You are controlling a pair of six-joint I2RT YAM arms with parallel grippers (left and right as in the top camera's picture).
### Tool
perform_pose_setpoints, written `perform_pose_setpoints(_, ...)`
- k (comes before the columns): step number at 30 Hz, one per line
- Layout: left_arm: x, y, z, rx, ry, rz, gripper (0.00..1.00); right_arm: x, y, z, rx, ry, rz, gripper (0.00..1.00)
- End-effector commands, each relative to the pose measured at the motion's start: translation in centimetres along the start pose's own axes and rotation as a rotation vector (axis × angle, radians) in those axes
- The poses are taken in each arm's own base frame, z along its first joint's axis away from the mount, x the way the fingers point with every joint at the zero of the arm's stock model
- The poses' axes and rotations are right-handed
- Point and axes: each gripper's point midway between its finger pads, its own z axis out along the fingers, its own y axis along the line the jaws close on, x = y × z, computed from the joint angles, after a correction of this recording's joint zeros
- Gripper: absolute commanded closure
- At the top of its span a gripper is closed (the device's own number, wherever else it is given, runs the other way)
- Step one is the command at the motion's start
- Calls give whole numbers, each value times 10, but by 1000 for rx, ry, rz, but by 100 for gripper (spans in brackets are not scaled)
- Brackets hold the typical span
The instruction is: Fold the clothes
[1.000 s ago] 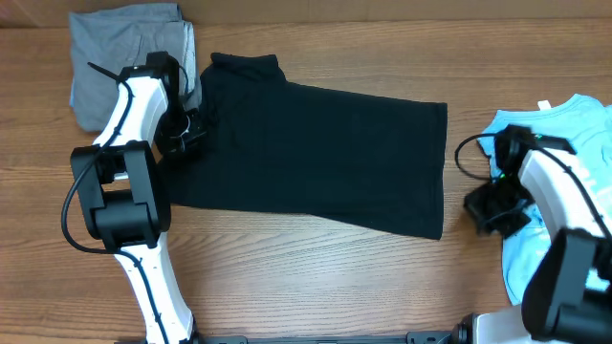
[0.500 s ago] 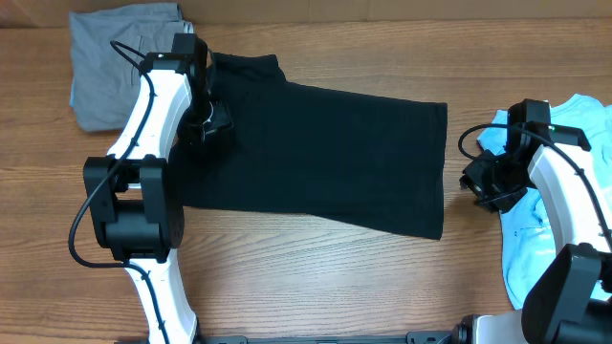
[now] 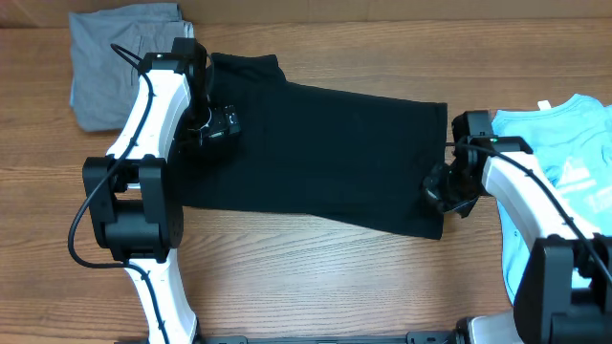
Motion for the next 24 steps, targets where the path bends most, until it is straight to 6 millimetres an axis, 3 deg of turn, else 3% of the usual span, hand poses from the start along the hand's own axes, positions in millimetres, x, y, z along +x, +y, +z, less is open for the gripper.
perform_pose_setpoints(1,-6,1,-12,10,-33,0,0,4,-13,23,47,55,58,96)
perform_pose_setpoints(7,-5,2,-12,9,-30,0,0,13,-26,45,119,133,88,96)
perform_pose_setpoints(17,-3,2,-12,6,-20,-8,0,17,-65,36,302,119,195,96)
perform_pose_setpoints(24,-2,-4,-12,42,-16,-6,0,10,-95,27,387,101,279,96)
